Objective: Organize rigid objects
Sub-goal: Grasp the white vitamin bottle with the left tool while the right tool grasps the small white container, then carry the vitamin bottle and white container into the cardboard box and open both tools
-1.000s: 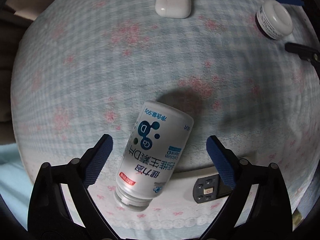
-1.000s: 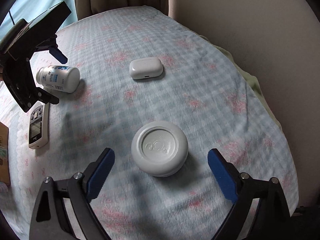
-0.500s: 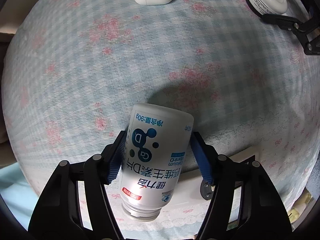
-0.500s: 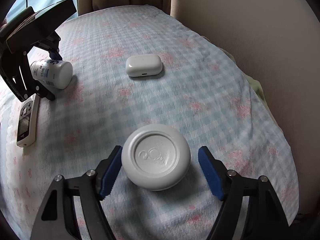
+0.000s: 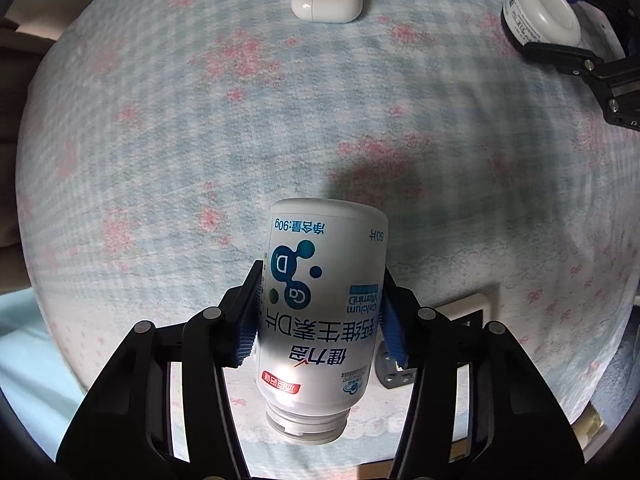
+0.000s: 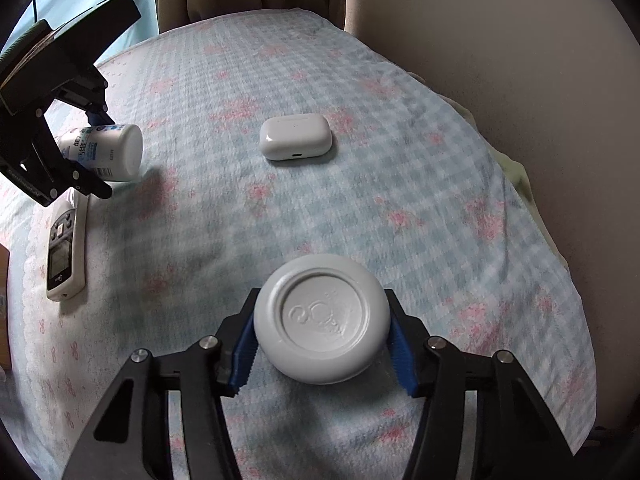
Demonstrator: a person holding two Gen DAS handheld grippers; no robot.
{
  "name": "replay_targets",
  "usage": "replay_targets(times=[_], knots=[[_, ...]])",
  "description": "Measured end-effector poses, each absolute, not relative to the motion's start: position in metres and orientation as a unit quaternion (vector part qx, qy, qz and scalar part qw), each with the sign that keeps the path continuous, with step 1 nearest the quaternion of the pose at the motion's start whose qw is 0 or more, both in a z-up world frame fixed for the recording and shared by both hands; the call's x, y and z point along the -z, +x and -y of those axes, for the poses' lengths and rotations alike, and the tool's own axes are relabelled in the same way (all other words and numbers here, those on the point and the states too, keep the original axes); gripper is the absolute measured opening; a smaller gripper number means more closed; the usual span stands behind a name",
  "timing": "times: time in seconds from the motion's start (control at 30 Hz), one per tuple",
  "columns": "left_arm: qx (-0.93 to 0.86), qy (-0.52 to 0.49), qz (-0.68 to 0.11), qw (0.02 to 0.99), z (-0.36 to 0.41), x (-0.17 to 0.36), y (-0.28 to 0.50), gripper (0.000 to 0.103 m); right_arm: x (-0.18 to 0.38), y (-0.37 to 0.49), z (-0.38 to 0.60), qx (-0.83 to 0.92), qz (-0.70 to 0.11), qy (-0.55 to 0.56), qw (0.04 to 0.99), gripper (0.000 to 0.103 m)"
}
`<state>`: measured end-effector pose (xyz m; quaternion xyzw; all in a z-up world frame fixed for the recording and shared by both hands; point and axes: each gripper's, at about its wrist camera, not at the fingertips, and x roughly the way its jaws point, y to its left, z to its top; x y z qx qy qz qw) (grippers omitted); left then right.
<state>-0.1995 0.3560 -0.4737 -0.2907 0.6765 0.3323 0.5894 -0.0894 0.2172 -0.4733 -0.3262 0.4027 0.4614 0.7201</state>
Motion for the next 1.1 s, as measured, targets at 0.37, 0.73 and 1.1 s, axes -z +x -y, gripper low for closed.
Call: replay_targets(times=[0.37, 0.73, 1.1], knots=[[-0.415, -0.366, -0.597, 0.58, -0.331, 0.411, -0.218, 0.048, 0.425, -0.088, -0.216, -0.482, -0.386, -0.325, 0.716, 0.052], [-0.548, -0.432, -0.471, 0.54, -0.243, 0.318, -0.235, 0.048, 0.349, -0.119, -0.217, -0.521, -0.358, -0.322, 0.705, 0.052], [-0.622, -0.451, -0.398, 0.502, -0.117, 0.267, -0.255, 0.048, 0.277, -0.211, -0.225, -0.588, -0.336, -0.32, 0.663, 0.052]])
